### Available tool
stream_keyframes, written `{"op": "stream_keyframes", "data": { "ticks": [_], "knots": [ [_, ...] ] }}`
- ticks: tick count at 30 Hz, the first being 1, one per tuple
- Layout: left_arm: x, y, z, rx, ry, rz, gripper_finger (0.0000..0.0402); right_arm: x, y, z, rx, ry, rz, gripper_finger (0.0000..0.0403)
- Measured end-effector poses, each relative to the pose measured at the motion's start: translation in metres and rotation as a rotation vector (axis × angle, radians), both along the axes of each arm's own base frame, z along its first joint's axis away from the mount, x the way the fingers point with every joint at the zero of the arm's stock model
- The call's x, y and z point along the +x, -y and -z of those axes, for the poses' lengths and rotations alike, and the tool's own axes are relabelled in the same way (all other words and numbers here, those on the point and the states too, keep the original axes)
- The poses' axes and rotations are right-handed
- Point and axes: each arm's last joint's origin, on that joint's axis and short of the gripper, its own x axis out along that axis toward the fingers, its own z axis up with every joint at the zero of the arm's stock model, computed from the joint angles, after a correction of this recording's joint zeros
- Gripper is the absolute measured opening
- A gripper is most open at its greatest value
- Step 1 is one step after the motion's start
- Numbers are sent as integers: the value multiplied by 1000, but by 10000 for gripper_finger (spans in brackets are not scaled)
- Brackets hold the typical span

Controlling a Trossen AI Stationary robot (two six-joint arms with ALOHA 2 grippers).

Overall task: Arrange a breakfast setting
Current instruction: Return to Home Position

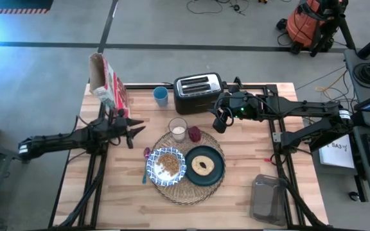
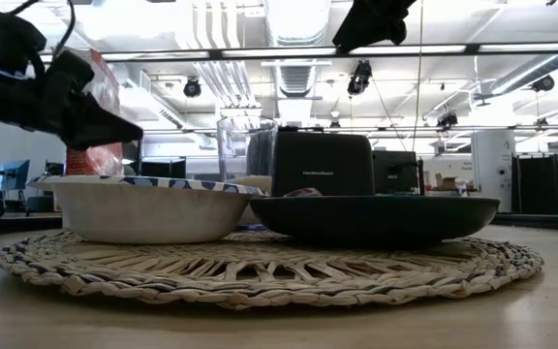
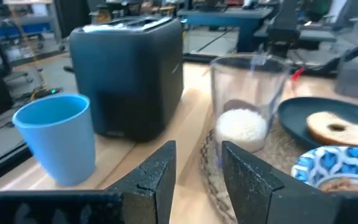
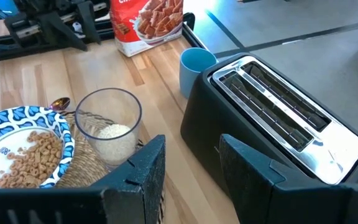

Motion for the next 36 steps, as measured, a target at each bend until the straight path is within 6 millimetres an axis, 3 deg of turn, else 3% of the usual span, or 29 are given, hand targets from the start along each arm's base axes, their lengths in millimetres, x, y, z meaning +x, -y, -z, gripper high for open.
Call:
{"op": "stream_keyframes", "data": {
  "ticks": [19, 36],
  "knots": [
    [-6, 4, -12, 18, 118, 74, 112, 0, 0, 0, 0, 0, 0, 141],
    [-4, 3, -10, 11, 89, 74, 112, 0, 0, 0, 0, 0, 0, 141]
  ]
}}
